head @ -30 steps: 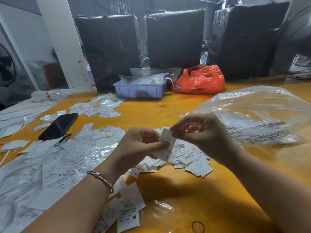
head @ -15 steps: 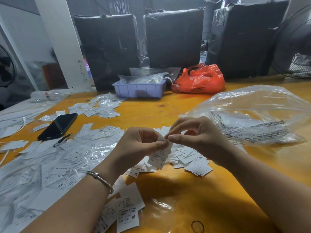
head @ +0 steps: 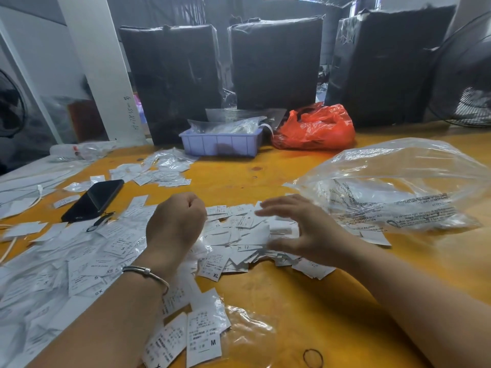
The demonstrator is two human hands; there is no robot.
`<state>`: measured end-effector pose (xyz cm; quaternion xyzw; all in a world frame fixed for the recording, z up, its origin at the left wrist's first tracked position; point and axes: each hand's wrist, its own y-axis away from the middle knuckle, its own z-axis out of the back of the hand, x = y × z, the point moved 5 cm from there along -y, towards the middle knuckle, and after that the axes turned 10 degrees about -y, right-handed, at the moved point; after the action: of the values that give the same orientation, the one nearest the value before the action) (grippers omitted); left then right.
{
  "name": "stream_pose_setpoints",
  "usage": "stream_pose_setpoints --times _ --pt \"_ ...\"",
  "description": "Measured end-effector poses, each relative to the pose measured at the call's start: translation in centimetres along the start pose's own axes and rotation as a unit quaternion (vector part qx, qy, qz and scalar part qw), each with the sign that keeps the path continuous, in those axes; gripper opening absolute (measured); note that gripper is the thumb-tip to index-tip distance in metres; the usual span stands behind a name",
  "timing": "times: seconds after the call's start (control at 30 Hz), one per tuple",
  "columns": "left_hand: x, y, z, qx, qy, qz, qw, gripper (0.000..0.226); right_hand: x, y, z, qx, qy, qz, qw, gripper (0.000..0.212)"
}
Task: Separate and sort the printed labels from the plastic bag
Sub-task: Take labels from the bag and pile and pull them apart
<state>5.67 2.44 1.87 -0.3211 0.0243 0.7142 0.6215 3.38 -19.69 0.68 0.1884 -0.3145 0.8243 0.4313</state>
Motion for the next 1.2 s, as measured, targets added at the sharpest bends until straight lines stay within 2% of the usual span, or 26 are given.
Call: stream_pose_setpoints --times 0.07,0.17,0.37,0.47,0.63,0.77,0.9,1.03,1.1,1.17,1.2 --pt "0.4 -0.1 -0.4 0.036 -0.083 0.006 0.996 0.029 0.3 -0.1 -0.9 0.021 0.022 0.017 0.999 0.042" --pt "0.6 0.0 -0.6 0.066 -0.156 0.011 0.985 0.026 0.2 -0.2 -1.1 0.006 0.025 0.032 0.999 0.02" --pt "0.0 0.5 -0.9 0.05 -0.172 -0.014 0.984 0.026 -0.1 -0.3 -0.8 -0.028 -0.008 0.025 0.999 0.007" --pt "-1.1 0.7 -1.3 0.051 -0.124 -0.081 0.988 0.023 0.2 -0.4 -0.5 -0.044 -0.013 0.03 0.998 0.007" --pt "-2.9 1.7 -2.0 0.126 0.067 -0.186 0.972 0.018 0.6 -0.1 1.8 -0.175 -0.081 0.021 0.981 0.007" --pt "-4.0 2.7 -2.2 0.214 0.178 -0.203 0.939 0.048 0.4 0.2 2.7 -0.237 -0.142 0.009 0.961 0.01" --pt "-4.3 3.0 -2.4 0.226 0.211 -0.198 0.93 0.05 0.4 0.0 2.4 -0.213 -0.218 -0.015 0.952 0.013" --pt "-4.6 3.1 -2.3 0.228 0.277 -0.192 0.913 0.018 1.0 0.0 2.0 -0.166 -0.25 -0.008 0.954 0.015" --pt "-4.5 2.9 -2.3 0.216 0.285 -0.184 0.916 0.004 0.7 0.2 2.5 -0.178 -0.178 -0.013 0.968 0.008" --pt "-4.1 2.6 -2.4 0.198 0.269 -0.176 0.926 0.007 -0.6 0.4 3.8 -0.216 0.008 -0.04 0.975 0.009" --pt "-3.8 2.5 -2.3 0.192 0.265 -0.17 0.93 0.007 -1.3 0.5 4.6 -0.231 0.106 -0.067 0.965 0.012"
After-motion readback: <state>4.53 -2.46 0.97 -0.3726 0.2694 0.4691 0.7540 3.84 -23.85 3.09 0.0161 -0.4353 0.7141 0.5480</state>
